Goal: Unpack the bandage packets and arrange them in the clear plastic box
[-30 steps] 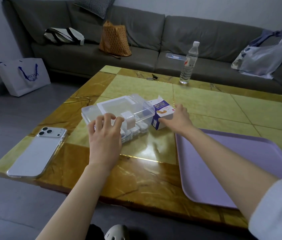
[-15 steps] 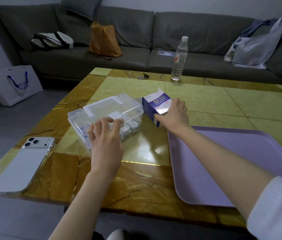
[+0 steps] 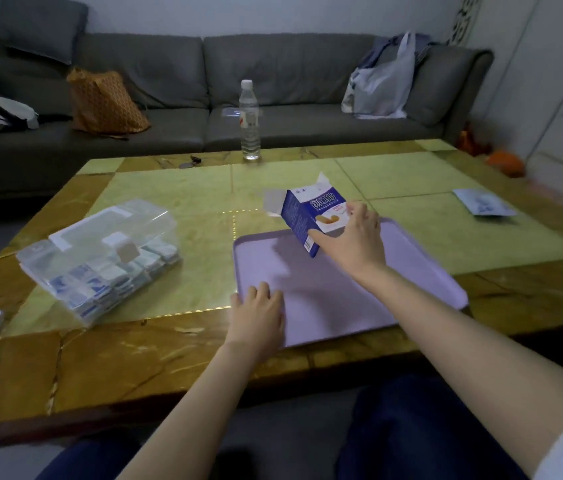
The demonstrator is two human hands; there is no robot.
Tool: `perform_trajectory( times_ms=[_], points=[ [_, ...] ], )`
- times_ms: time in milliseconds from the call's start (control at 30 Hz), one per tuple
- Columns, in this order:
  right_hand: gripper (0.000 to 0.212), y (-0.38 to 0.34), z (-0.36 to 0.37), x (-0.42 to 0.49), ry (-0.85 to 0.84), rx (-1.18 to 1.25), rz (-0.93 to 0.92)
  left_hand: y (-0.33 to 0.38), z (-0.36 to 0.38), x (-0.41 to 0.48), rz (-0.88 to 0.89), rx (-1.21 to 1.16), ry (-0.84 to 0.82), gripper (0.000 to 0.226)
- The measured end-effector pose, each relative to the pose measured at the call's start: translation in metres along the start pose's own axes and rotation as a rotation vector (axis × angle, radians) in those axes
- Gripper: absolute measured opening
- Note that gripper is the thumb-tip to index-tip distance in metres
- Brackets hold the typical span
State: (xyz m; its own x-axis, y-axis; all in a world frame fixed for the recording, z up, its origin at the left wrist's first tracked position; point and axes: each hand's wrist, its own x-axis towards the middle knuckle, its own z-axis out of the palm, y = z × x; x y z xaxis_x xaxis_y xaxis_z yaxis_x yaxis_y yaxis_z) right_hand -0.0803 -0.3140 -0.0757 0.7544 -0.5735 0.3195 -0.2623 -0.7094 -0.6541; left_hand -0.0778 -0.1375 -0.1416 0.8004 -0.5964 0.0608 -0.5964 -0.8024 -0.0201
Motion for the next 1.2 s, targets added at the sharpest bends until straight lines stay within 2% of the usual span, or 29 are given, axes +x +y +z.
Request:
perform_trajectory(
  times_ms=[133,400,567,633,700,833,933,1000,1100,1133,1200],
  points=[
    [0.075,0.046,-0.044,-0.019,0.062,0.071,0.114,0.04,-0.005,0.013,0.036,0.014,-0.045,0.032],
    [0.068,0.141,-0.134,-0.067,0.354,0.185,0.315,0.169,-0.012,0.037,0.359,-0.103,-0.023,0.036],
    [0.064,0.21,-0.195,-0.109,0.615,0.071,0.437,0.249,-0.009,0.038,0.6,-0.099,0.081,0.038],
    [0.059,0.238,-0.215,-0.128,0.666,-0.003,0.521,0.271,-0.005,0.039,0.679,-0.092,0.081,0.038],
    [0.054,0.272,-0.23,-0.15,0.656,-0.066,0.634,0.287,-0.001,0.039,0.698,-0.074,0.067,0.037],
    [0.065,0.327,-0.239,-0.182,0.614,-0.072,0.854,0.305,0.004,0.042,0.679,-0.035,0.042,0.045],
    [0.071,0.343,-0.247,-0.181,0.603,-0.047,0.939,0.311,0.005,0.044,0.666,-0.009,0.045,0.048],
    [0.078,0.351,-0.258,-0.17,0.596,-0.019,0.95,0.314,0.005,0.045,0.662,-0.006,0.033,0.048],
    [0.1,0.352,-0.269,-0.149,0.487,-0.065,0.937,0.316,0.003,0.046,0.654,-0.013,0.012,0.047],
    [0.103,0.35,-0.269,-0.144,0.455,-0.067,0.914,0.316,0.002,0.045,0.652,-0.009,0.005,0.047],
    [0.095,0.337,-0.266,-0.136,0.419,-0.022,0.831,0.314,0.002,0.044,0.649,-0.01,0.018,0.048]
  ],
)
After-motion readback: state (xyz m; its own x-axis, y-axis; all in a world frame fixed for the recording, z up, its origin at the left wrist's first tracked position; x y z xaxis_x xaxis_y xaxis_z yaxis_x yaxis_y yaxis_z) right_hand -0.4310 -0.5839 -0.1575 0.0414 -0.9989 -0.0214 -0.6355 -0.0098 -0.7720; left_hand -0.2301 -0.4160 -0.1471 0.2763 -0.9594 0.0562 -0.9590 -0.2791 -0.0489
